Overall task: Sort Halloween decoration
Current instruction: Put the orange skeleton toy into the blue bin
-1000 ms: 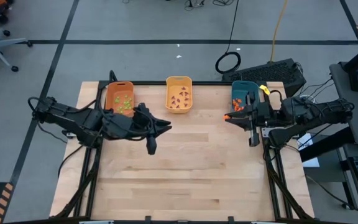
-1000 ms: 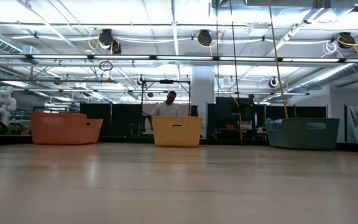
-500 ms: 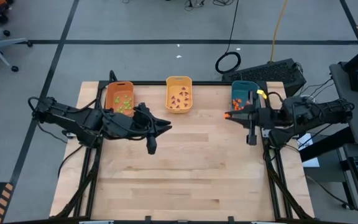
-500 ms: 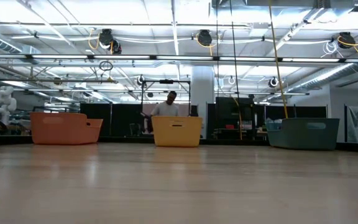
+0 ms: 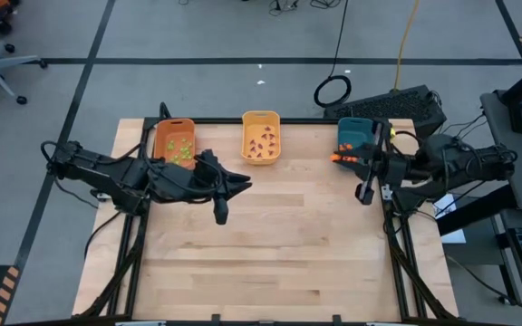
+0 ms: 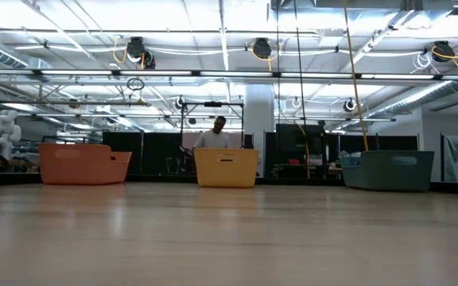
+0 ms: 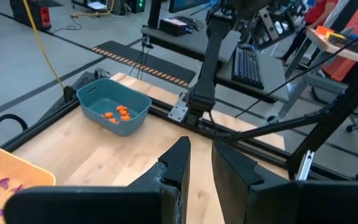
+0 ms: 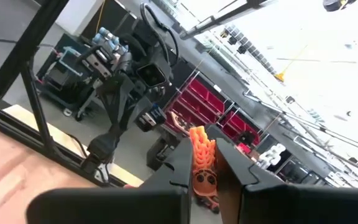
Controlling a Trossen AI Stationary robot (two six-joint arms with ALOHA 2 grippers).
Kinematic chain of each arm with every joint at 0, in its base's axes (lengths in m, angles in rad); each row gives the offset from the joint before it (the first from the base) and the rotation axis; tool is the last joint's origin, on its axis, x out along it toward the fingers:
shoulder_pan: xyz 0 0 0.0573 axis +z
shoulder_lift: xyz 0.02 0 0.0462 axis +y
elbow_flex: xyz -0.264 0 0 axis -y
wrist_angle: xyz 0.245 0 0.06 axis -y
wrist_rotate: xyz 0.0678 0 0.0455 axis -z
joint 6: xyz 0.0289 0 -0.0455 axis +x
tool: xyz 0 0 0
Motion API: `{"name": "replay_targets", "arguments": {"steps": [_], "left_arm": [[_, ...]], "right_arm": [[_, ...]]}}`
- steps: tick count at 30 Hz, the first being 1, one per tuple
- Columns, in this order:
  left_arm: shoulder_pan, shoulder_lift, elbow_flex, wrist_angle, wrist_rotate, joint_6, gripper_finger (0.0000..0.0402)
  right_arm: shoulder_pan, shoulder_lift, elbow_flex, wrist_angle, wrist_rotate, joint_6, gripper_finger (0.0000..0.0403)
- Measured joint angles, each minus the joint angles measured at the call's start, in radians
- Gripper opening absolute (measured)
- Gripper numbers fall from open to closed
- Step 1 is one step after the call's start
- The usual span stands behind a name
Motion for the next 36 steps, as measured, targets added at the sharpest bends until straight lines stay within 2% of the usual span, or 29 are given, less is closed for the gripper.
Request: {"name": "replay_targets", "arguments": {"steps": [16, 21, 27, 36], "left_arm": [[0.0, 0.001, 0.0, 0.013, 0.0, 0.0, 0.0066], [0.0, 0.001, 0.0, 0.013, 0.0, 0.0, 0.0066], [0.0, 0.001, 0.0, 0.012, 0.0, 0.0, 0.0066], [0.0, 0.001, 0.0, 0.012, 0.0, 0.0, 0.0066]], "right_arm": [[0.0, 0.0, 0.0, -0.002, 0.001, -0.019, 0.0026], [0.0, 0.0, 0.0, -0.002, 0.003, 0.059, 0.0026], [0.0, 0.0, 0.0, -0.002, 0.003, 0.241, 0.0026], [0.0, 0.001, -0.001, -0.002, 0.0, 0.773, 0.0027]]}}
